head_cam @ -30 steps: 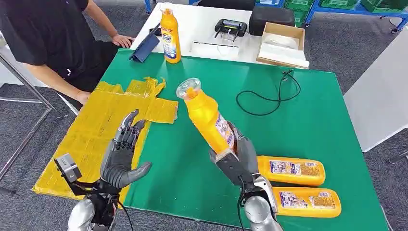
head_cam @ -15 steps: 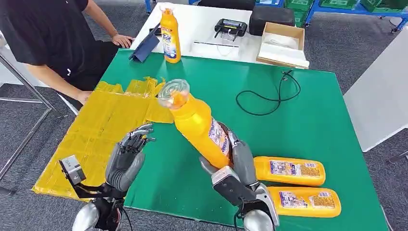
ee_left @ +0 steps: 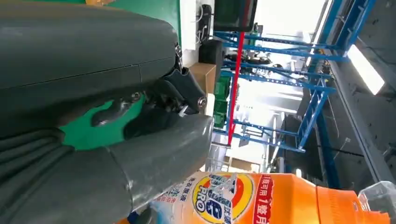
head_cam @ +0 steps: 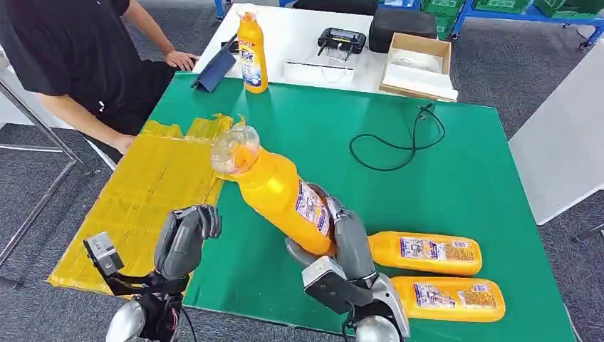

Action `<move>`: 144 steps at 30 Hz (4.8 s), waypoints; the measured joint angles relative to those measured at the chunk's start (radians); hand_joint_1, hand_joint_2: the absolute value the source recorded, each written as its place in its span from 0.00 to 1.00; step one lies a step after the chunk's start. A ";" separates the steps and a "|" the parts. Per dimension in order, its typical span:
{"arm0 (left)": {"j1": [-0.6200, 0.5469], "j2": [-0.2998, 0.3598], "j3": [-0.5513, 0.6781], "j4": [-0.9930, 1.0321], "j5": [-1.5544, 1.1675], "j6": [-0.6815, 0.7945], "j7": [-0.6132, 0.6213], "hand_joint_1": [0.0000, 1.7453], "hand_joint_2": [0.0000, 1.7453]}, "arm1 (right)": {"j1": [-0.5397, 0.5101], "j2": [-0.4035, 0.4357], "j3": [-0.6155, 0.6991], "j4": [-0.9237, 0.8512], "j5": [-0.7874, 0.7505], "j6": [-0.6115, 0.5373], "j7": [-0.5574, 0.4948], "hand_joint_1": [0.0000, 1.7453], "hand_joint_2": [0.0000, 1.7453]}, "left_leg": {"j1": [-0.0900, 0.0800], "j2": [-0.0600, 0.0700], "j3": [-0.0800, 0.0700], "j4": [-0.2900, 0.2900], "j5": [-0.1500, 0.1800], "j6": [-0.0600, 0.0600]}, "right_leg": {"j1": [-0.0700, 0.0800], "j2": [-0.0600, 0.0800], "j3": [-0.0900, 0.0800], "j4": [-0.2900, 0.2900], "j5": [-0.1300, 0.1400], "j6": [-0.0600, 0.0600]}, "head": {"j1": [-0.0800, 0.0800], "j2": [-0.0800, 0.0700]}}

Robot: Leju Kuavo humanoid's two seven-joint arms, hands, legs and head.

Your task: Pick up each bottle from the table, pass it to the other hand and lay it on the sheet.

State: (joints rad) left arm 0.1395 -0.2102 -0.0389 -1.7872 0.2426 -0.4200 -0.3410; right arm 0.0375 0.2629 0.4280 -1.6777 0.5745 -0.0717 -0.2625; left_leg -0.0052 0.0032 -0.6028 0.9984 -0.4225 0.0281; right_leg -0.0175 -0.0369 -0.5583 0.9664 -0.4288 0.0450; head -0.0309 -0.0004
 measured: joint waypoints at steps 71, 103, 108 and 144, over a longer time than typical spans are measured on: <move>0.052 0.071 -0.258 0.024 0.204 -0.069 0.024 0.00 1.00 | 0.023 -0.105 0.202 0.096 0.065 0.019 -0.012 1.00 1.00 | 0.000 0.000 -0.001 0.000 0.000 0.000 | 0.000 0.000 -0.001 0.000 0.000 0.000 | 0.000 0.000; 0.029 0.069 -0.234 0.039 0.121 -0.056 0.023 1.00 1.00 | 0.002 -0.127 0.253 0.118 0.072 0.025 0.005 1.00 1.00 | 0.000 0.000 -0.001 0.000 0.000 0.000 | 0.000 0.000 -0.002 0.000 0.000 0.000 | 0.000 0.000; 0.024 0.066 -0.234 0.032 0.106 -0.062 0.016 1.00 1.00 | 0.011 -0.127 0.239 0.094 0.070 0.015 0.005 0.00 1.00 | 0.000 0.000 -0.001 0.000 0.000 0.000 | 0.000 0.000 -0.002 0.000 0.000 0.000 | 0.000 0.000; -0.368 0.251 -0.134 0.529 -1.658 0.631 0.103 1.00 1.00 | 0.104 -0.244 0.078 -0.263 -0.035 0.039 0.058 0.00 1.00 | 0.000 0.000 -0.002 0.000 0.001 0.000 | 0.000 0.000 -0.003 0.000 0.000 0.000 | 0.000 0.000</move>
State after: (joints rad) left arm -0.2286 0.0413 -0.1724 -1.2583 -1.4157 0.2113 -0.2376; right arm 0.1411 0.0190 0.5062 -1.9410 0.5394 -0.0328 -0.2045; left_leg -0.0055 0.0028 -0.6046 0.9985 -0.4212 0.0278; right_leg -0.0177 -0.0365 -0.5611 0.9666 -0.4284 0.0452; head -0.0309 -0.0004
